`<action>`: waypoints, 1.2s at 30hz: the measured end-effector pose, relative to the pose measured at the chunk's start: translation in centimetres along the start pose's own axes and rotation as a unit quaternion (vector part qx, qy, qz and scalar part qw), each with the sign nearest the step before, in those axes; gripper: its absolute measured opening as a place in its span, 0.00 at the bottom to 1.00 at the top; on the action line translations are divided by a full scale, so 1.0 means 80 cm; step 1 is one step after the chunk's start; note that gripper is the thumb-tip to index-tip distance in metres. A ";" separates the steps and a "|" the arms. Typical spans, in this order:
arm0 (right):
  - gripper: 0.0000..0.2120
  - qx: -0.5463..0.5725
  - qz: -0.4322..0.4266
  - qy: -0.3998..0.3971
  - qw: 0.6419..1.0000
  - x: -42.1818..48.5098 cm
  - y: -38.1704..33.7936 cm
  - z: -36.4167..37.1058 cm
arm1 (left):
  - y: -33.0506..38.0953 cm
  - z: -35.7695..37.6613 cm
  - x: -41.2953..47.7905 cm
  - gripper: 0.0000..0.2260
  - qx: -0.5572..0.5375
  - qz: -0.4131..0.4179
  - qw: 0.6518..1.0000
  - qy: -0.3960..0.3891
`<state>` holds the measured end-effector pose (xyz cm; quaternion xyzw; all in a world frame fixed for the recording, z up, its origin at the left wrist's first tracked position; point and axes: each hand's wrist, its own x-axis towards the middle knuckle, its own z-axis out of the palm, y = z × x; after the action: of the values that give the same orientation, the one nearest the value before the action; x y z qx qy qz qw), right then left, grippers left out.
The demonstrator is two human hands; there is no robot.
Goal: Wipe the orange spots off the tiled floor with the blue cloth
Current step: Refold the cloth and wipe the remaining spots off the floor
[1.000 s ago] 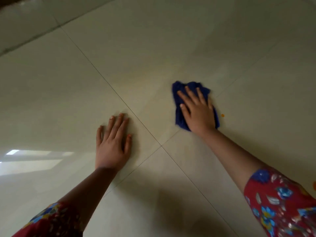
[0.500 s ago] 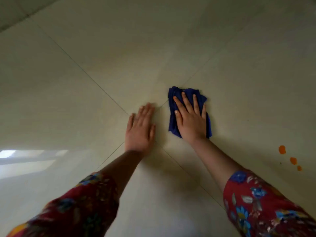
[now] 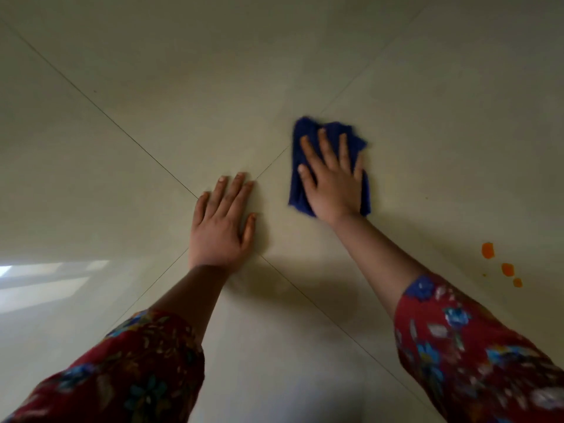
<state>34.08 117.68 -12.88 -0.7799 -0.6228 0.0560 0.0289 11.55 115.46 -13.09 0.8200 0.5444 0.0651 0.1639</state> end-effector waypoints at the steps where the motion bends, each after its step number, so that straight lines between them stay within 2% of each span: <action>1: 0.25 -0.002 -0.071 -0.001 0.997 -0.025 -0.003 0.001 | 0.000 0.000 0.000 0.26 0.001 0.000 1.000 0.000; 3: 0.24 -0.007 -0.168 -0.013 0.986 -0.084 0.018 0.000 | 0.000 0.000 -0.001 0.26 0.005 0.002 1.000 0.001; 4: 0.23 0.003 -0.171 -0.017 0.985 -0.100 0.040 -0.002 | 0.000 0.000 -0.001 0.26 0.006 0.003 1.000 0.002; 5: 0.23 0.016 -0.144 -0.012 0.989 -0.103 0.066 -0.004 | 0.002 0.001 -0.001 0.26 0.004 0.003 1.000 0.003; 7: 0.24 0.023 -0.030 0.007 0.999 -0.076 0.100 -0.008 | 0.002 0.001 -0.003 0.26 0.006 0.002 1.000 0.007; 9: 0.27 0.016 0.066 0.022 0.997 -0.020 0.098 -0.012 | 0.002 0.001 -0.002 0.26 0.006 0.001 1.000 0.014; 11: 0.29 0.022 0.083 0.021 0.996 0.025 0.057 -0.012 | 0.003 0.002 -0.001 0.25 0.002 0.005 1.000 0.019; 13: 0.27 0.019 0.000 0.009 1.000 0.019 0.001 -0.003 | 0.002 0.002 -0.001 0.25 0.000 0.006 1.000 0.026; 15: 0.25 -0.013 -0.162 0.001 0.987 -0.044 -0.028 0.004 | 0.002 0.001 -0.001 0.25 -0.001 0.008 0.999 0.031; 16: 0.24 -0.027 -0.224 -0.019 0.974 -0.084 -0.023 0.004 | 0.002 0.001 -0.001 0.24 -0.002 0.011 0.999 0.031; 18: 0.24 -0.030 -0.262 -0.047 0.963 -0.130 0.022 -0.001 | 0.001 0.001 0.000 0.24 -0.001 0.010 1.000 0.028; 19: 0.24 -0.028 -0.238 -0.039 0.970 -0.132 0.049 -0.004 | 0.001 0.001 0.000 0.25 0.000 0.010 1.000 0.026; 21: 0.24 -0.010 -0.130 -0.014 0.991 -0.107 0.085 -0.009 | 0.003 0.000 -0.001 0.25 0.001 0.009 1.000 0.025; 24: 0.24 0.011 -0.005 0.018 1.000 -0.051 0.056 -0.007 | 0.002 -0.001 -0.001 0.25 -0.005 0.012 1.000 0.025; 26: 0.25 0.006 -0.034 0.033 0.999 -0.063 0.007 0.003 | 0.002 -0.001 -0.002 0.25 -0.005 0.014 1.000 0.028; 29: 0.25 -0.032 -0.225 -0.023 0.974 -0.177 -0.012 0.015 | 0.002 -0.002 -0.001 0.25 -0.008 0.017 0.999 0.032; 30: 0.25 -0.032 -0.255 -0.042 0.966 -0.215 0.001 0.012 | 0.001 -0.001 0.000 0.25 -0.011 0.017 0.999 0.032; 32: 0.25 -0.034 -0.237 -0.047 0.970 -0.250 0.041 0.004 | 0.000 0.000 -0.002 0.25 -0.015 0.017 0.999 0.028; 36: 0.23 -0.019 -0.071 0.002 0.997 -0.164 0.071 -0.001 | 0.002 0.001 -0.002 0.25 -0.014 0.015 0.999 0.036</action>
<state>36.71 103.62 -12.76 -0.7344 -0.6772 0.0403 0.0193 11.64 115.24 -13.08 0.8229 0.5367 0.1041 0.1548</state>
